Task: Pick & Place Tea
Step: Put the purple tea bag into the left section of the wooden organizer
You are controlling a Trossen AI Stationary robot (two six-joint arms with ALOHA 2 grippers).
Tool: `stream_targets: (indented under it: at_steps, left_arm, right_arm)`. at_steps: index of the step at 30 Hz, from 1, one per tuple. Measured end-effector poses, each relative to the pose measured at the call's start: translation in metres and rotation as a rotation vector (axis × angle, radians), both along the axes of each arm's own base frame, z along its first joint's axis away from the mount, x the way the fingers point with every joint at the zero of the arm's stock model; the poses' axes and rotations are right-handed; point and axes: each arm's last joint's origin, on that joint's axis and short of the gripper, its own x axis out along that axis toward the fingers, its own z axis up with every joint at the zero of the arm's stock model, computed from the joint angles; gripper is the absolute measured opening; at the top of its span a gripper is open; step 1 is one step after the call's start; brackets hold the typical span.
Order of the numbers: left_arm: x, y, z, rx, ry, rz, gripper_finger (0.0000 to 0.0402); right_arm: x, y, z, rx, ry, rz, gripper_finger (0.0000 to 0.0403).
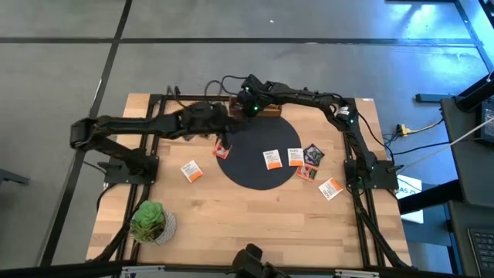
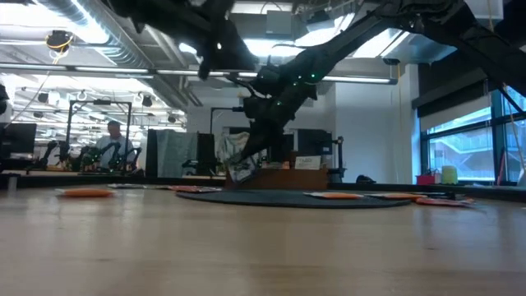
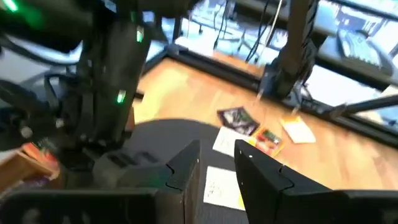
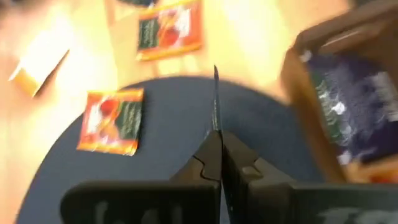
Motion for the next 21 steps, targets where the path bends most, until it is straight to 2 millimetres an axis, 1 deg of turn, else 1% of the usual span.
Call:
stream_targets:
  at_steps: [3, 6, 11, 16, 21]
  left_arm:
    - [-0.009, -0.002, 0.013, 0.015, -0.042, 0.005, 0.0095]
    - [-0.015, -0.004, 0.018, 0.016, -0.043, 0.006, 0.0095]
    - [-0.018, -0.005, 0.017, 0.009, -0.007, 0.016, 0.0095]
    - [-0.019, -0.004, 0.012, 0.004, 0.033, 0.031, 0.0095]
    - [-0.019, -0.004, 0.011, 0.003, 0.042, 0.032, 0.0095]
  right_arm:
    - [0.002, -0.004, 0.001, -0.055, -0.012, -0.038, 0.0001]
    - [0.000, -0.008, 0.001, -0.110, 0.009, -0.082, 0.0001]
    - [-0.004, -0.017, 0.001, -0.120, 0.008, -0.103, 0.0001]
    - [-0.007, -0.029, 0.005, -0.176, -0.014, -0.155, 0.0002]
    - [-0.012, -0.040, 0.007, -0.194, -0.037, -0.186, 0.0003]
